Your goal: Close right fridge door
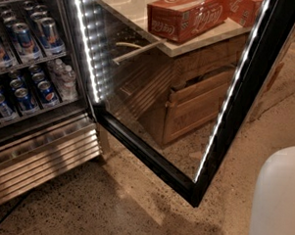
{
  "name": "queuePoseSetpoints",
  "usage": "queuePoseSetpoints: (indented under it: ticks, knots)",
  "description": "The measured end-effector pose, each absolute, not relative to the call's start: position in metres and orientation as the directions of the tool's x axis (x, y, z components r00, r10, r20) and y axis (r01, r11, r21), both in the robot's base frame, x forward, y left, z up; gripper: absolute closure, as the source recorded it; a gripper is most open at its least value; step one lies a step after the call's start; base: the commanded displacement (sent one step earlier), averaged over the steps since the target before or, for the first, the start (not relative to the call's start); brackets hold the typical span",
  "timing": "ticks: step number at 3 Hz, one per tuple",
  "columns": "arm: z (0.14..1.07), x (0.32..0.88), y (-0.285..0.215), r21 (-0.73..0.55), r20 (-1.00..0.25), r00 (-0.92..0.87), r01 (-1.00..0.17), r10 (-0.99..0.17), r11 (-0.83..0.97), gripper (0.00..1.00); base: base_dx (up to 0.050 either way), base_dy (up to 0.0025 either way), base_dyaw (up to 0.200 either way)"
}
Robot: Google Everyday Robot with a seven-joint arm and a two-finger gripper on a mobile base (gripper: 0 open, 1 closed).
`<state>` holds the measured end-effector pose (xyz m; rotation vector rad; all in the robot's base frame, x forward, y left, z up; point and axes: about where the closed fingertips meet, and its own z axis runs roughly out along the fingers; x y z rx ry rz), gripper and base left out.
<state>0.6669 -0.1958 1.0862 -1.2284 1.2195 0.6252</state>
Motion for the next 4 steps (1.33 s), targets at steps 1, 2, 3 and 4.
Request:
queuePoseSetpoints:
  ticks: [1, 2, 3, 4]
  knots:
    - [1.0862, 0.6669, -0.1958, -0.358, -0.926, 0.298, -0.888, -0.233, 0.290, 0.00, 0.000, -0.00026, 0.199]
    - [1.0862, 0.6669, -0.1958, -0.358, -0.926, 0.298, -0.888, -0.233, 0.290, 0.00, 0.000, 0.00014, 0.195]
    - [1.0862, 0.6670, -0.1957, -0.358, -0.926, 0.298, -0.888, -0.233, 0.290, 0.00, -0.049, -0.00006, 0.000]
    - [1.0862, 0.6670, -0.1957, -0.358, -0.926, 0.298, -0.888, -0.233, 0.290, 0.00, 0.028, 0.00234, 0.164]
